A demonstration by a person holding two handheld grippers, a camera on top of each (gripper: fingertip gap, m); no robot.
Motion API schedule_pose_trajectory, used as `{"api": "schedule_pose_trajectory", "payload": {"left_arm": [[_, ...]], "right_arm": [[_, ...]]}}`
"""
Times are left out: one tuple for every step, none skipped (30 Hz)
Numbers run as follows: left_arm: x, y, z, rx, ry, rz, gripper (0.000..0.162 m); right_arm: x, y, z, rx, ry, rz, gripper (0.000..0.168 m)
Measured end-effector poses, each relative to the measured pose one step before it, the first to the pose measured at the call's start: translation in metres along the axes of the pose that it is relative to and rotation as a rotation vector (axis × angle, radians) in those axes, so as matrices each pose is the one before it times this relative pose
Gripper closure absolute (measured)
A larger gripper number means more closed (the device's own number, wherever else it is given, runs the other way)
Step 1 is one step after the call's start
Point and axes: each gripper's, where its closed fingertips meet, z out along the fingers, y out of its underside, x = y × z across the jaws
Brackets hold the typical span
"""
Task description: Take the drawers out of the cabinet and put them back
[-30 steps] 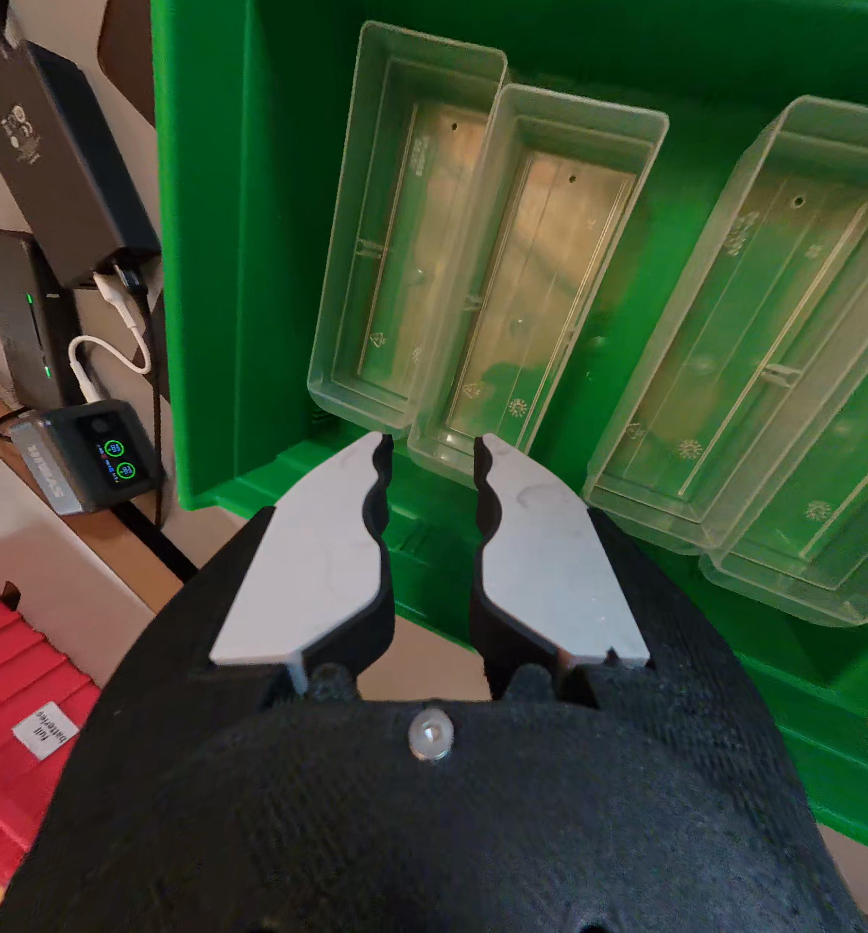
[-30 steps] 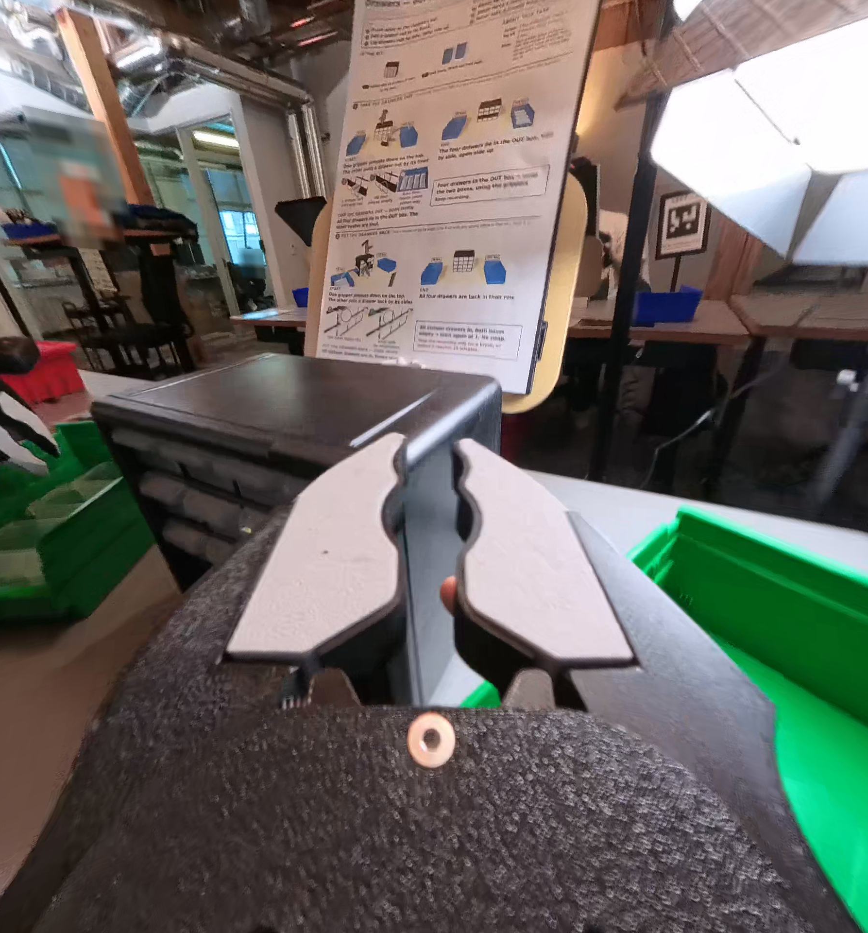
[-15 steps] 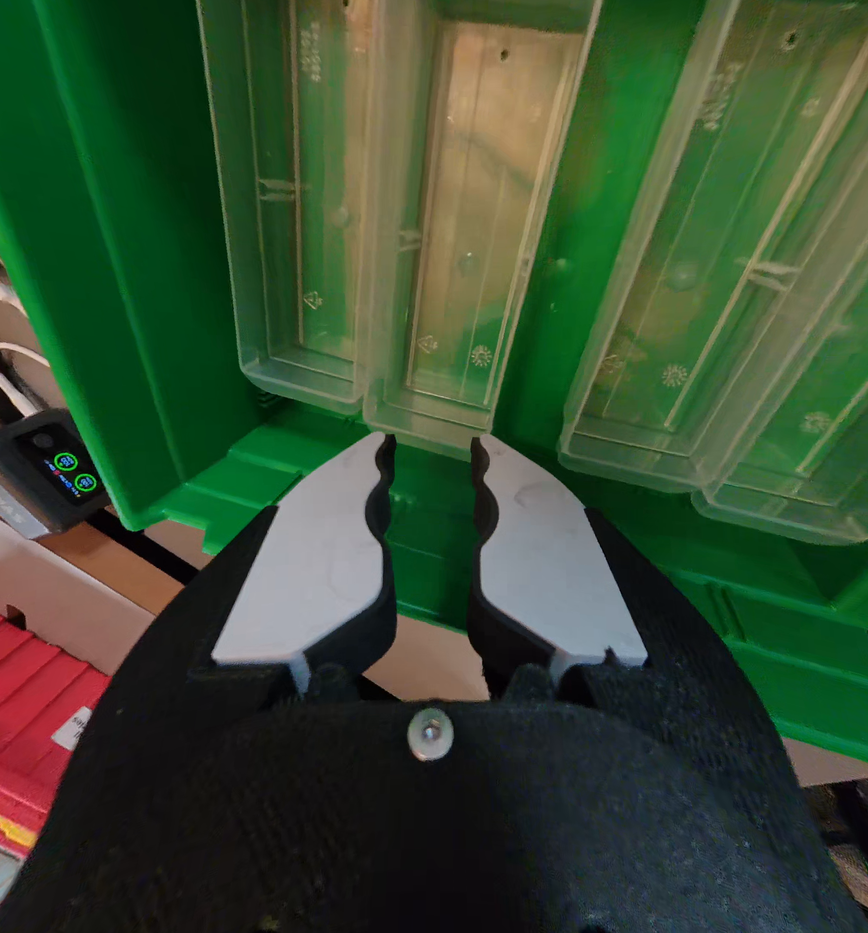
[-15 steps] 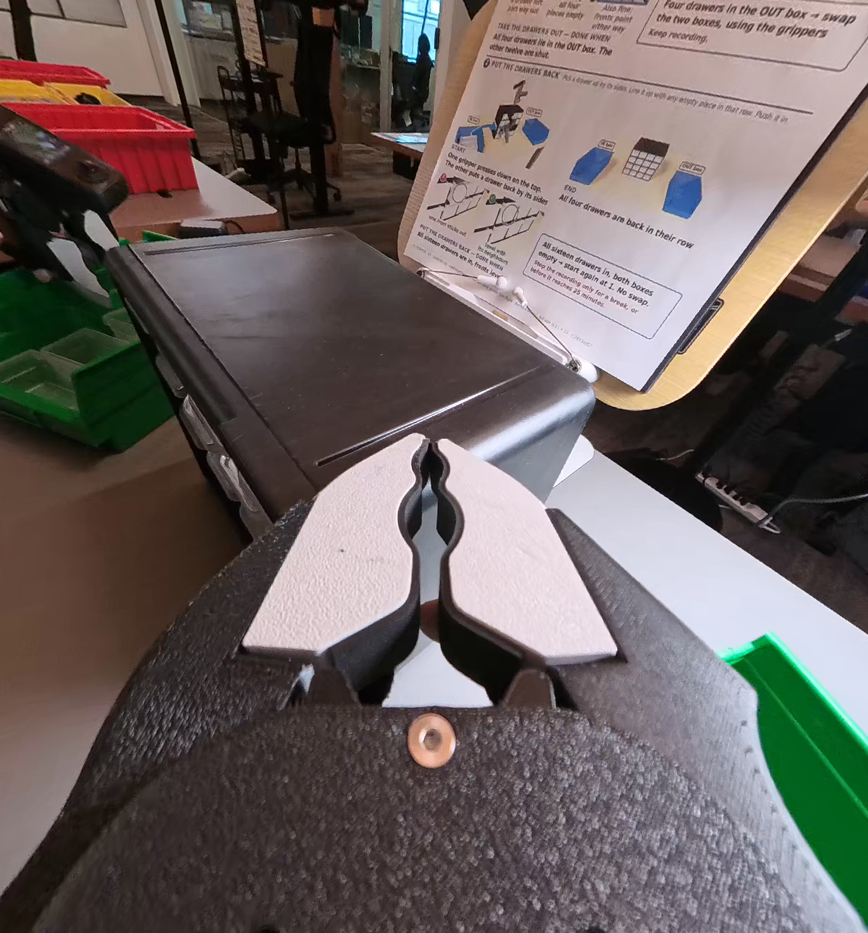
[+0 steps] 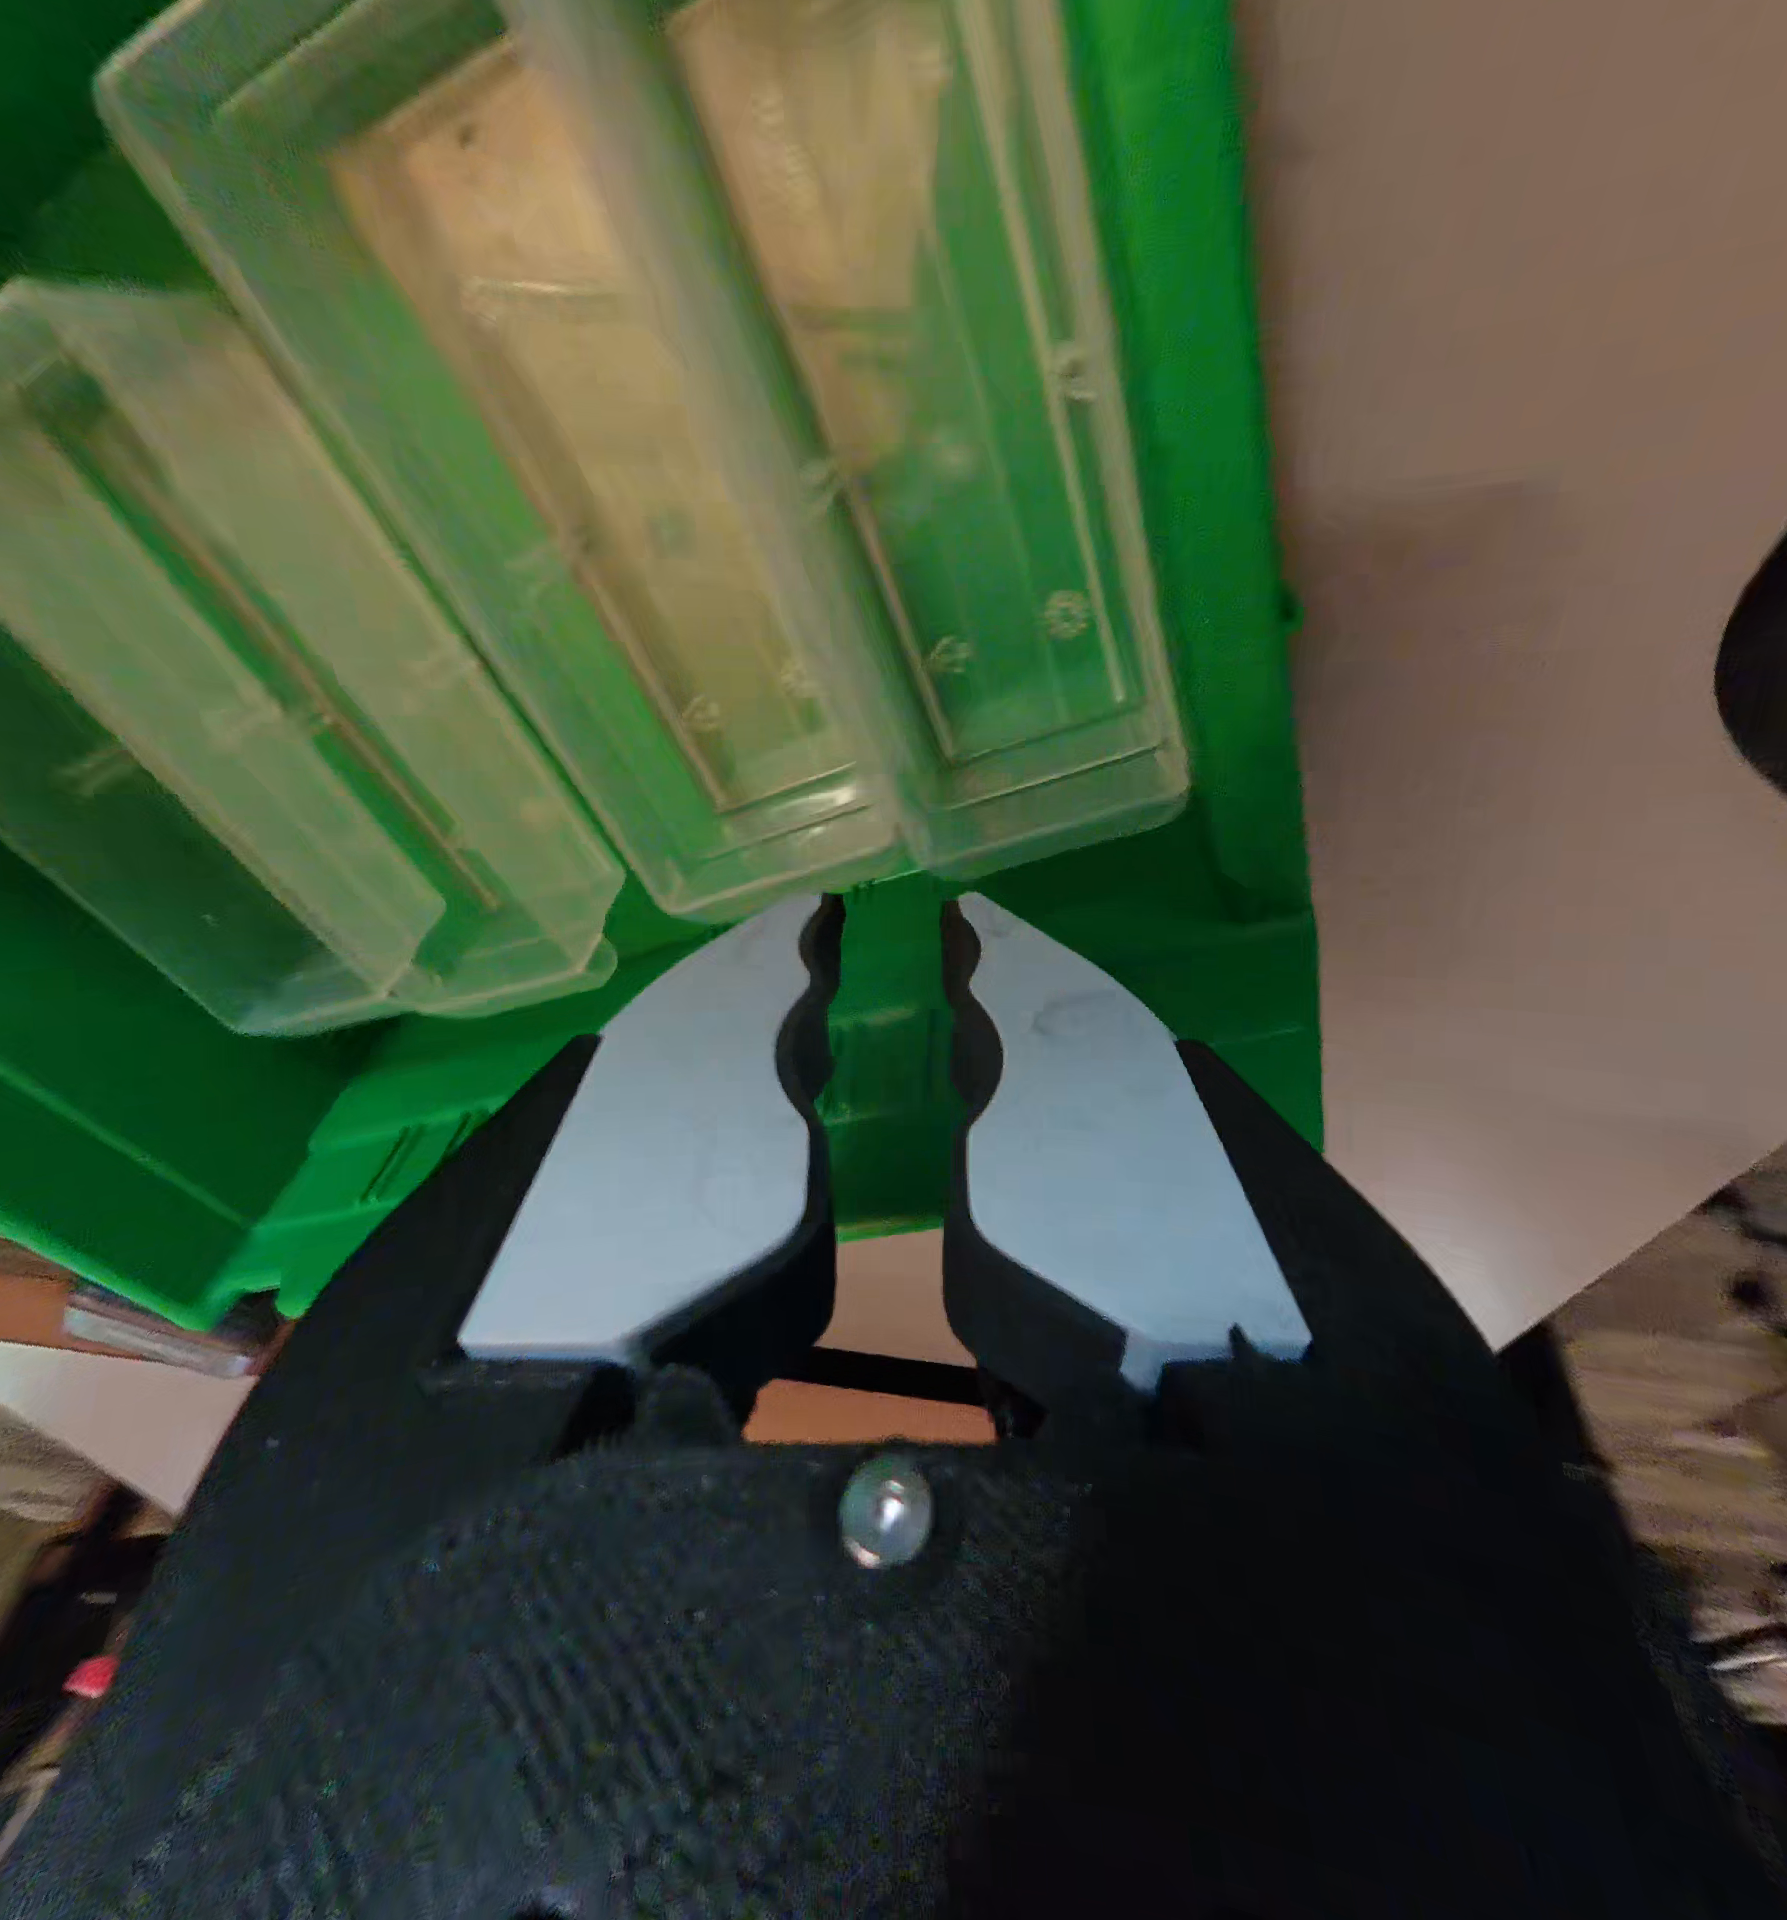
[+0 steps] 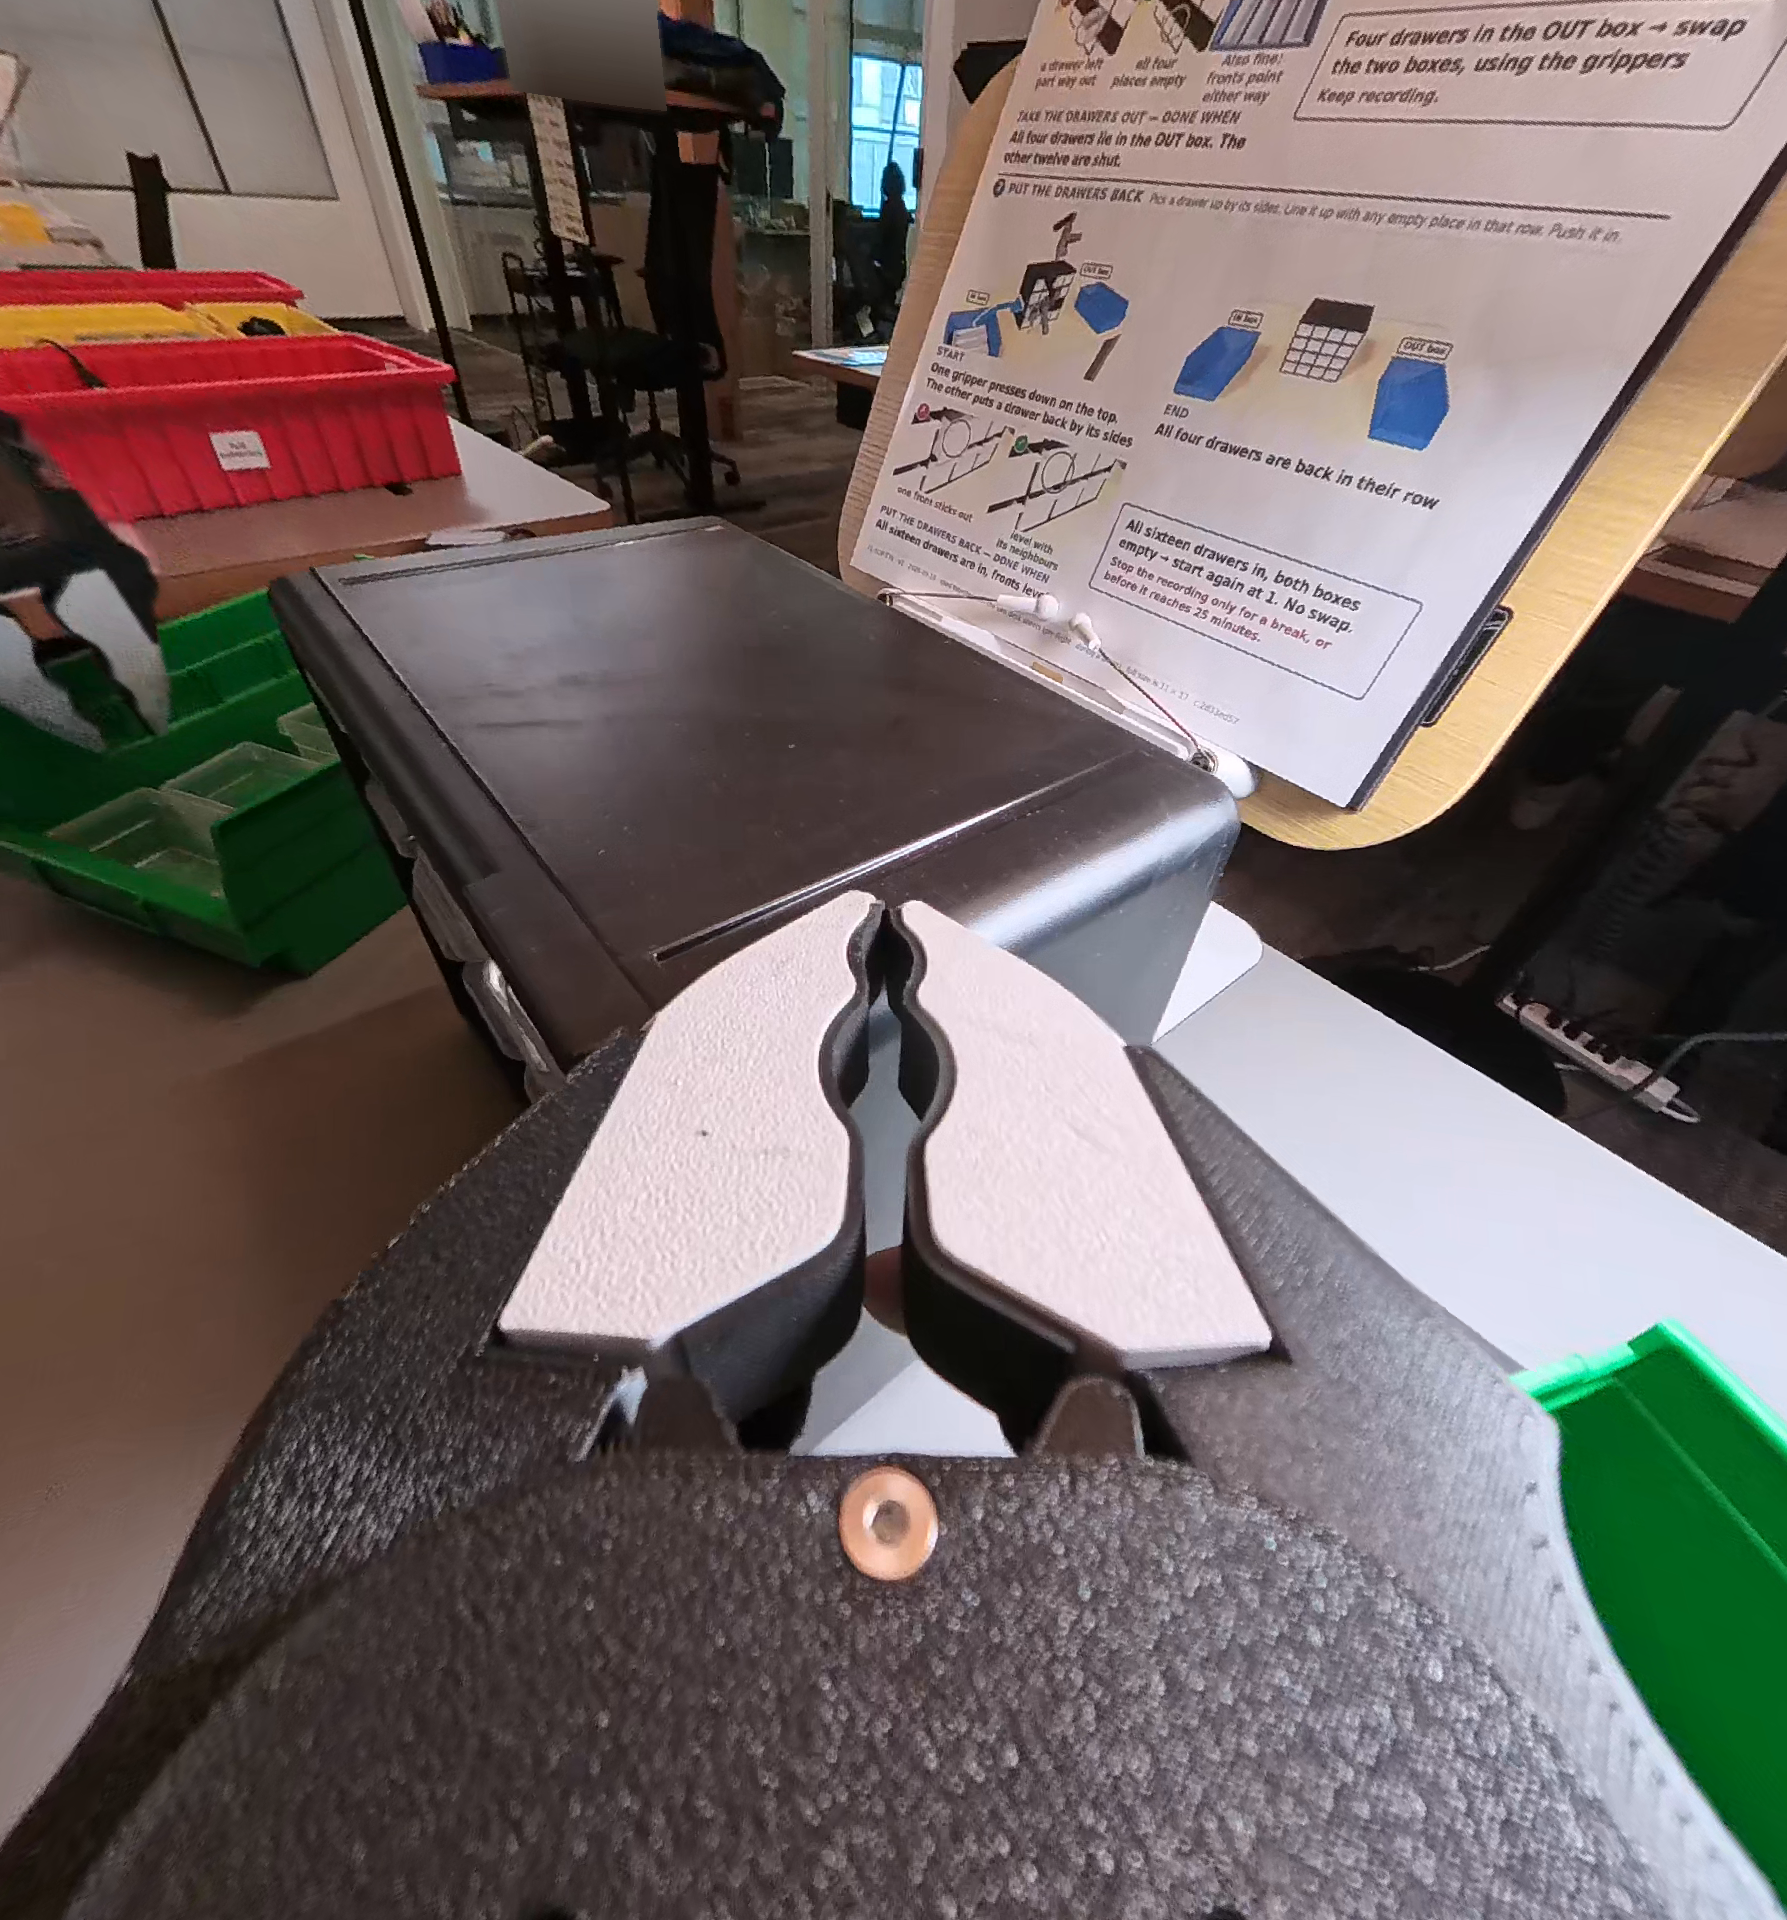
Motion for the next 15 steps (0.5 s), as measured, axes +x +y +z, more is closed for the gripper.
{"api": "schedule_pose_trajectory", "payload": {"left_arm": [[0.00546,-0.00267,0.00174,-0.0088,-0.0172,0.0513,0.143],[0.00408,-0.00262,0.00163,-0.0118,-0.0242,0.0529,0.142],[0.00343,-0.00247,0.00147,-0.014,-0.0248,0.0537,0.141],[0.00379,-0.00246,0.00109,-0.0128,-0.017,0.0504,0.14],[0.00355,-0.00275,0.00088,-0.0105,-0.0118,0.0464,0.14],[0.00267,-0.00233,0.00082,-0.0122,-0.012,0.0478,0.139],[0.00187,-0.00185,0.00092,-0.0154,-0.0123,0.0516,0.138],[0.00101,-0.00187,0.00112,-0.0141,-0.0117,0.0511,0.136],[0.00059,-0.00135,0.00131,-0.0169,-0.0103,0.051,0.136],[-0.00002,0.00045,0.00174,-0.0275,-0.0097,0.054,0.134],[-0.00043,0.00229,0.00214,-0.036,-0.0089,0.0559,0.132],[-0.00001,0.00298,0.00263,-0.036,-0.0032,0.0514,0.131],[0.00059,0.00269,0.00268,-0.0306,0.006,0.0386,0.13],[0.00137,0.00198,0.00268,-0.0236,0.0144,0.0247,0.13],[0.00151,0.00069,0.00228,-0.015,0.0175,0.0173,0.129]], "right_arm": [[0.0001,-0.00007,0.00014,-0.0019,0.0043,-0.0065,0.168],[0.00019,-0.00001,0.00011,-0.0013,0.004,-0.0046,0.168],[0.00006,0.00001,0.00025,0.0002,0.0028,-0.002,0.168],[0.00013,-0.00008,0.00016,0.0014,0.0011,0.0014,0.168],[0.00003,-0.00006,0.00019,0.0021,0.0002,0.0028,0.168],[0.00014,-0.00003,0.00036,0.0025,0.0003,0.002,0.168],[0.00001,-0.00009,0.00036,0.0021,0.0001,0.0017,0.168],[0.00016,-0.00002,0.00035,0.0014,0.0013,-0.0001,0.168],[0.00011,-0.00005,0.00032,0.0006,0.0025,-0.002,0.168],[-0.00003,-0.00007,0.00014,-0.0008,0.0032,-0.003,0.168],[0.00007,0.00008,0.00004,-0.0021,0.0043,-0.0055,0.168],[-0.00004,0.00007,0.00001,-0.0033,0.0057,-0.0083,0.168],[0.00001,-0.00001,0.00012,-0.0038,0.0064,-0.0087,0.168],[0.00006,0.00004,0.00002,-0.004,0.0054,-0.0076,0.168],[0.00005,0.0001,0.00004,-0.0025,0.0036,-0.0053,0.168]]}}
